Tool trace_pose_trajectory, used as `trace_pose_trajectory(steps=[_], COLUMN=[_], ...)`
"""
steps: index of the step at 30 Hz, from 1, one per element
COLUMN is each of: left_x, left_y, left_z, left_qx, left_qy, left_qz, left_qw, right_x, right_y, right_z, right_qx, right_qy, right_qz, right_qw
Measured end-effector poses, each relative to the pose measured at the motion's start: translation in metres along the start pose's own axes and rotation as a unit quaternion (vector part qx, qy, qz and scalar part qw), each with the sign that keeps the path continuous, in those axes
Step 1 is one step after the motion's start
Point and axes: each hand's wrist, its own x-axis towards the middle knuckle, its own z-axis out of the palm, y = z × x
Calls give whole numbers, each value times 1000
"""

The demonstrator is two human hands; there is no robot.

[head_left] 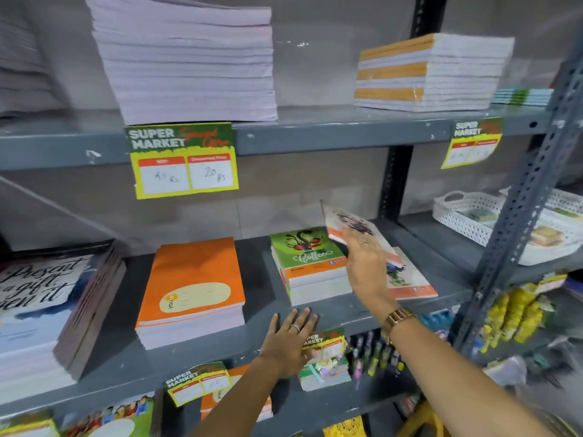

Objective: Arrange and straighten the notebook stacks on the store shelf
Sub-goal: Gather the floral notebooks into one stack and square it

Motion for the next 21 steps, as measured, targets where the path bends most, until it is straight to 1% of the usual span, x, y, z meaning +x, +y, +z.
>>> trace_pose_trajectory(steps=[3, 5, 6, 7, 8, 10, 11, 12, 15, 17, 19, 21], left_x=[-3, -2, -2, -1, 0, 0, 1, 1, 1, 1, 1, 2], left_y=[-7, -7, -7, -8, -8, -9, -10, -10, -10, -8, -5, -1], left_z=[1, 1, 1, 1, 1, 2, 3, 4, 6, 7, 7, 7], left_qx=[-5, -12, -14, -16, -19, -22, -21, -20, -15, -12, -5, 2], left_qy=[8, 8, 8, 8, 8, 10, 11, 11, 12, 11, 11, 14], left_qz=[1, 5, 5, 4, 4, 4, 3, 3, -2, -8, -15, -23], left_qw=[1000, 1000, 1000, 1000, 1000, 1000, 1000, 1000, 1000, 1000, 1000, 1000], right_x=[2, -3, -5, -6, -7, -9, -9, -8, -6, -6, -8, -12], right_y=[-13, -13, -11, -9, -5, 4, 8, 10, 14, 16, 21, 28], right_z=[20, 33, 40, 46, 53, 61, 62, 61, 55, 50, 46, 41], right_qx=[-39, -52, -48, -38, -35, -24, 2, 32, 68, 68, 66, 47], right_qy=[-31, -58, -85, -128, -194, -319, -360, -380, -402, -392, -338, -264], right_qz=[-91, -125, -127, -118, -105, -83, -66, -50, -36, -37, -22, 16], right_qw=[995, 989, 987, 984, 975, 944, 931, 923, 912, 917, 939, 963])
